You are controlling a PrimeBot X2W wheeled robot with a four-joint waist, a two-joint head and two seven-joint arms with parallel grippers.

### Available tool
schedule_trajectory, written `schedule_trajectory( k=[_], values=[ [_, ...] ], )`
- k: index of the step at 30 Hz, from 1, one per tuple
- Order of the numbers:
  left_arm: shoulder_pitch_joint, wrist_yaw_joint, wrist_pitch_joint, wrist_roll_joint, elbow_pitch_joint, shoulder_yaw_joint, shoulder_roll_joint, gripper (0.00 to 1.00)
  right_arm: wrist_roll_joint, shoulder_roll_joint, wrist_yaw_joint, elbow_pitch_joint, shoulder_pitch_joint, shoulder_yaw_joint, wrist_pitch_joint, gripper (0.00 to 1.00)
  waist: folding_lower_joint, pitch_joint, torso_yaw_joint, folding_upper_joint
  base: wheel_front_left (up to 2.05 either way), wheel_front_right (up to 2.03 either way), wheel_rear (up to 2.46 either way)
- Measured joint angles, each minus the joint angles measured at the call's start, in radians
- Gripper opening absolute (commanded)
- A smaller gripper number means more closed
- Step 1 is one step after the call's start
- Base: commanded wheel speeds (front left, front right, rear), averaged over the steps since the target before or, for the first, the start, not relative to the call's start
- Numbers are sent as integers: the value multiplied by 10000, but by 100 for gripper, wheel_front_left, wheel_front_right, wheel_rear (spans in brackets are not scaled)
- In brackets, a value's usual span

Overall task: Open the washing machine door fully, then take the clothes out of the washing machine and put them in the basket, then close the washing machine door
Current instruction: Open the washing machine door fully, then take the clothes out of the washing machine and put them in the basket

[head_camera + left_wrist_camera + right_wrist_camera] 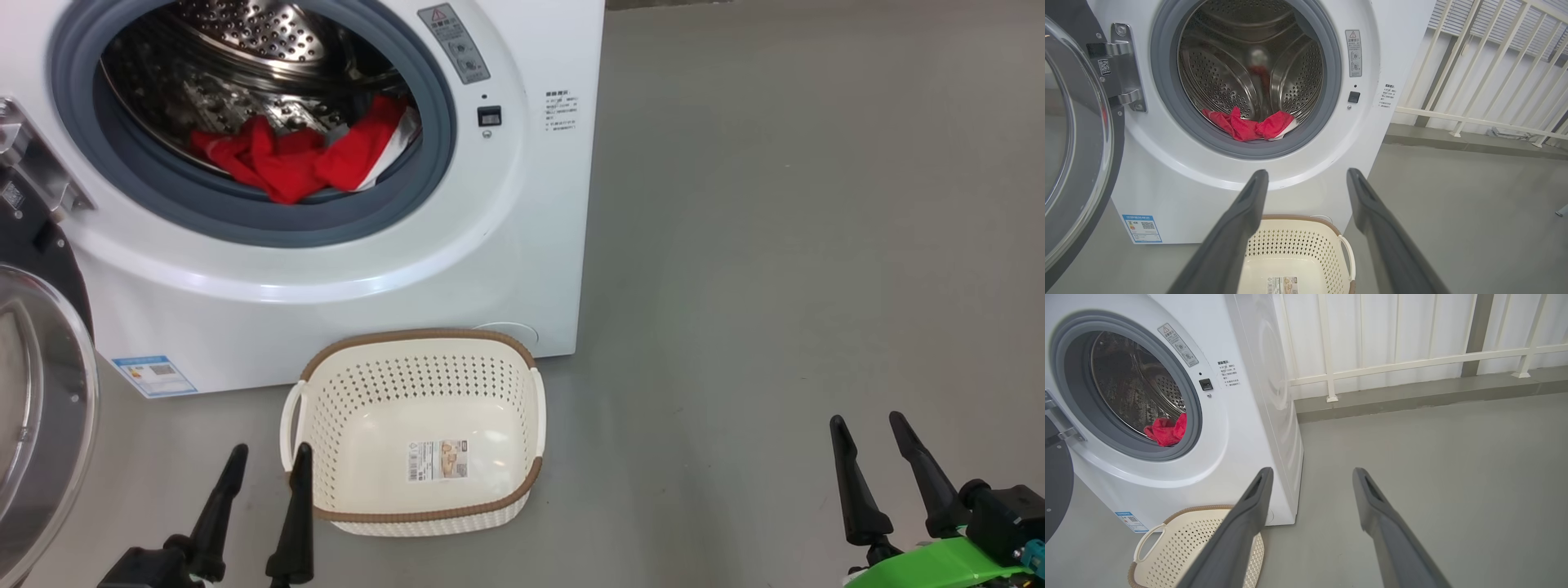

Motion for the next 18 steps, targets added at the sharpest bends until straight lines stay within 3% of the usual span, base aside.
schedule_trajectory(
  k=[11,18],
  values=[
    [17,0,0,-366,-2,-21,40,100,0,19,0,4,0,10,0,100,0,47,85,0,4,-4,1],
    [12,0,0,-445,-6,-21,123,100,0,25,0,2,-4,25,0,100,0,182,102,0,81,-83,2]
  ],
)
